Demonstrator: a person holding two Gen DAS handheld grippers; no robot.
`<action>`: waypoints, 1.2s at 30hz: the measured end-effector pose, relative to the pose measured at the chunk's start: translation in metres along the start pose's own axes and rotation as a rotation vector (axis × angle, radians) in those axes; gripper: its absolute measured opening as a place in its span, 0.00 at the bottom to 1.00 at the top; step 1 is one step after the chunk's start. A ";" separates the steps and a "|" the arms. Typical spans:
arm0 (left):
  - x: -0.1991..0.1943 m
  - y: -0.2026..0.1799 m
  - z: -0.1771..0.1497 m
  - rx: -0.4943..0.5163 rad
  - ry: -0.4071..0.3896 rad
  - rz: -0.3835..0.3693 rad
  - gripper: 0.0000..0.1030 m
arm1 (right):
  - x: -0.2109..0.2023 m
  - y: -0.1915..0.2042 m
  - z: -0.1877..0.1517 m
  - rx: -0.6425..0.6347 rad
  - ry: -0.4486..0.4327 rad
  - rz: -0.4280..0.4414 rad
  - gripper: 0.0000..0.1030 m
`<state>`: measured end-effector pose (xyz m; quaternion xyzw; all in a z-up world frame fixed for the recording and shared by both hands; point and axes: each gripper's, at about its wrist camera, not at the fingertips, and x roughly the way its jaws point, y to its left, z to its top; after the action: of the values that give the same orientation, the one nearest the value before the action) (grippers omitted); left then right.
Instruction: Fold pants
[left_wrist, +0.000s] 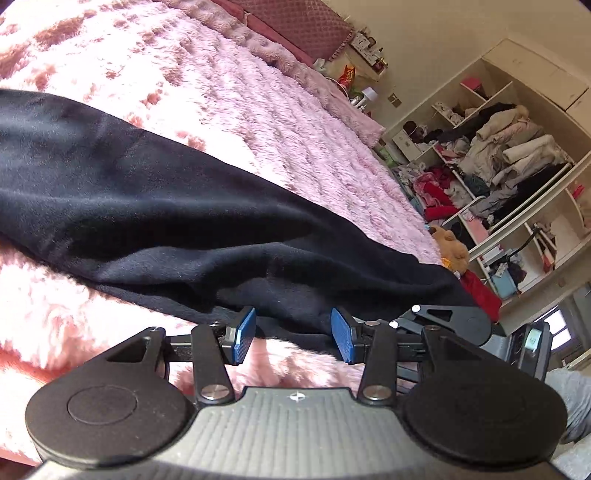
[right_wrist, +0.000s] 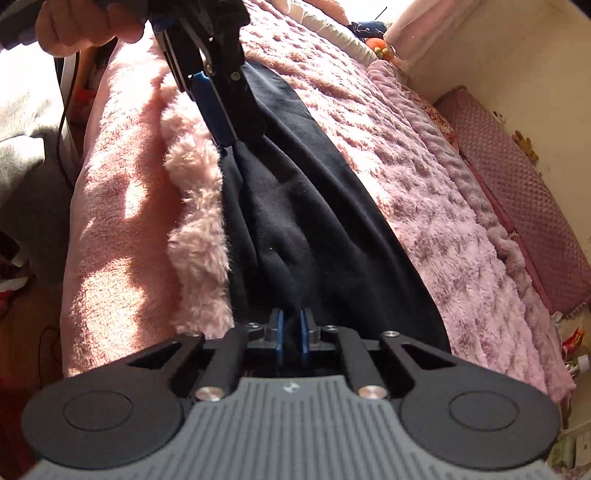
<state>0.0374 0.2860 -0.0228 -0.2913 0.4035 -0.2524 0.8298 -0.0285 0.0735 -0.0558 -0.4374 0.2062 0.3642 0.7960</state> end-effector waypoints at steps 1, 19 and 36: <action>0.001 -0.002 -0.004 -0.032 -0.002 -0.026 0.49 | -0.001 0.005 -0.001 -0.037 -0.014 -0.039 0.00; 0.021 0.044 -0.011 -0.449 -0.189 -0.006 0.42 | -0.033 0.002 -0.017 0.003 -0.134 0.023 0.00; -0.025 0.015 -0.012 -0.292 -0.510 0.593 0.28 | -0.090 -0.016 -0.081 0.108 -0.036 -0.100 0.24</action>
<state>0.0168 0.3089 -0.0261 -0.3304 0.2828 0.1375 0.8899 -0.0759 -0.0367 -0.0324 -0.3971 0.1892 0.3202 0.8391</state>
